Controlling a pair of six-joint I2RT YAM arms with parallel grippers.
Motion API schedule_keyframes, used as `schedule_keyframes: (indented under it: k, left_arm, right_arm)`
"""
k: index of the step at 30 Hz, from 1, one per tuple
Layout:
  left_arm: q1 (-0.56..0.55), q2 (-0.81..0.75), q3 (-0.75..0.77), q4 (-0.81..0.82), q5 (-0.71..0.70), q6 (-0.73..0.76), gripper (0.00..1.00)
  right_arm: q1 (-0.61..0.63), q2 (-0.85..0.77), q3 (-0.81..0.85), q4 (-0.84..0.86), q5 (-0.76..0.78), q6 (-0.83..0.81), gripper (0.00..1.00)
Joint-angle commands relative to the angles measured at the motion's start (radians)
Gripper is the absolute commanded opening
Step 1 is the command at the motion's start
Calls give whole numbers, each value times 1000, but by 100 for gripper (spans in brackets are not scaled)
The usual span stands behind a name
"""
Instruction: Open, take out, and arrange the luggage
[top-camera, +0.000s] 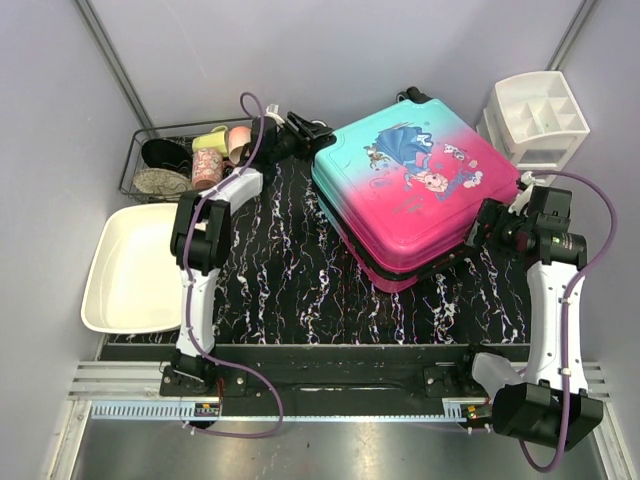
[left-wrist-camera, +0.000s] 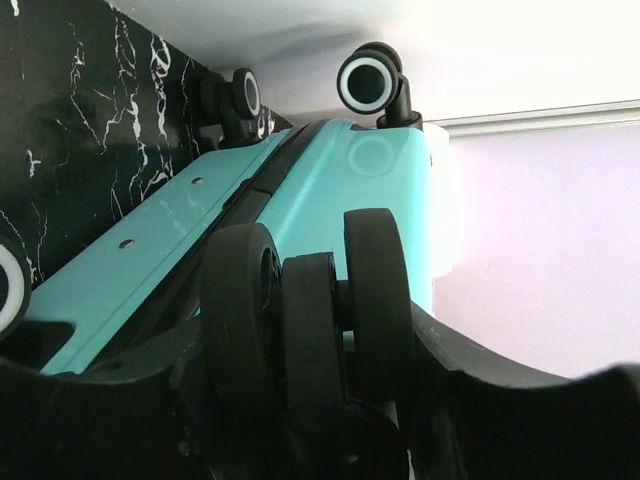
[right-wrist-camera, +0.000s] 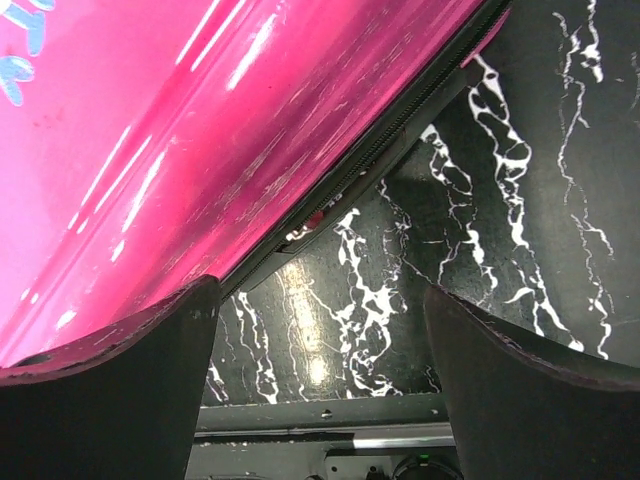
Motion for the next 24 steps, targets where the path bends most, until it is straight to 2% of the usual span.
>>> schedule_keyframes:
  k: [1,3,10,13,15,17,18,21,22,24]
  left_arm:
    - [53,-143,-119,186,74,58,6]
    - [66,-226,-225,179,92,73,0]
    - [134,-507,-587,101,98,144,0]
    - [142,-592,-696,48,81,187,18]
    - [142,-619,-744,44,78,184,20]
    - [140,-626,-754,39,72,184,30]
    - [142,-626,-755,37,68,181,47]
    - [146,-642,-706,-28,66,271,64]
    - [146,-647,-684,-86,78,309,78]
    - [152,-665,-611,-181,126,438,93]
  right_arm:
    - [-1,20,-29,87,-89,1,90]
    - [-1,37,-50,139,-130,11,89]
    - [1,158,-95,375,-302,108,85]
    - [15,252,-76,517,-363,156,84]
    - [48,347,-26,603,-376,159,84]
    - [65,440,52,654,-399,154,83]
    - [68,462,75,668,-410,157,83]
    - [56,491,151,654,-431,116,86]
    - [44,478,155,648,-448,54,86]
    - [15,421,146,624,-457,-8,86]
